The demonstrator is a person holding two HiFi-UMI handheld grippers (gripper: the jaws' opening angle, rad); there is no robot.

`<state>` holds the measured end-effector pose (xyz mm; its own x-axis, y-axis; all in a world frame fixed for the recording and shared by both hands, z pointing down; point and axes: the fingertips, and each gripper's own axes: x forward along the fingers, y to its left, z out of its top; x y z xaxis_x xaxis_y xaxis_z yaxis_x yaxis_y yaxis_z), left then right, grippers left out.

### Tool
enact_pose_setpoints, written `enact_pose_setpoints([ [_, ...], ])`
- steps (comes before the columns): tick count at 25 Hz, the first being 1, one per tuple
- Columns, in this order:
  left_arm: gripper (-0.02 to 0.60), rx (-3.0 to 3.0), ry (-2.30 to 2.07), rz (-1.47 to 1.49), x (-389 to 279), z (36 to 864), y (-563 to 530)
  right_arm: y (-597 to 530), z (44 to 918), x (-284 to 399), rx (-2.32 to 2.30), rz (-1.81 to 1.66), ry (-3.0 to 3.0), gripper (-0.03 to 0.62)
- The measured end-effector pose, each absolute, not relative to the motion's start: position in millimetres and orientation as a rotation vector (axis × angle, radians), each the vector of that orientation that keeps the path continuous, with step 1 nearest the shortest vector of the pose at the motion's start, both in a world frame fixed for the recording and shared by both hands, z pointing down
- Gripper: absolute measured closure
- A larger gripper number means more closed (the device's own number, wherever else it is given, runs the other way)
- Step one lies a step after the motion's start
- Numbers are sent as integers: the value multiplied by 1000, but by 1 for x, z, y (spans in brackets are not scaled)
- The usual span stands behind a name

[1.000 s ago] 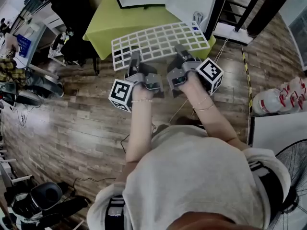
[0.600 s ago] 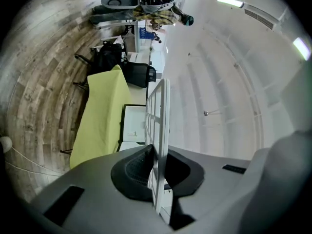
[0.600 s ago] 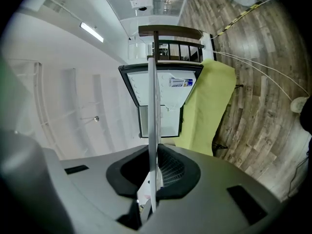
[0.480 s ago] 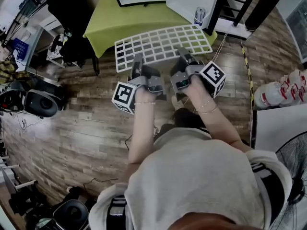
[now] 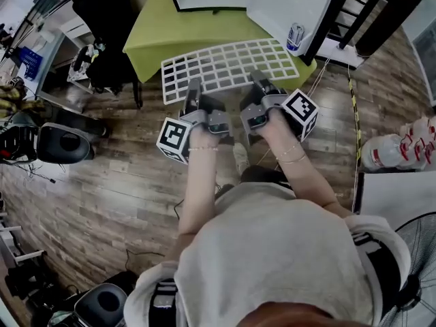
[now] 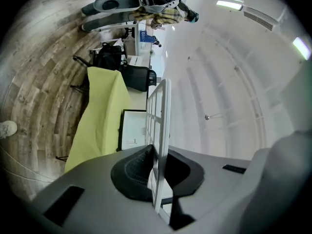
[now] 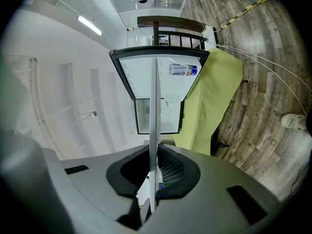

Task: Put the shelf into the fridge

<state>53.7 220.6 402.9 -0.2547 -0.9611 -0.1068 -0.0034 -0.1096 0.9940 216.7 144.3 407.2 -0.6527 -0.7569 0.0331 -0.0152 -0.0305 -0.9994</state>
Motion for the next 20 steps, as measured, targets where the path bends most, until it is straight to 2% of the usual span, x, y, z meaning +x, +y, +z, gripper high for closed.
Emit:
enact_pose_setpoints([
  [20, 551, 1190, -1316, -1548, -15, 390, 79, -3, 393, 146, -716, -1719, 1714, 563],
])
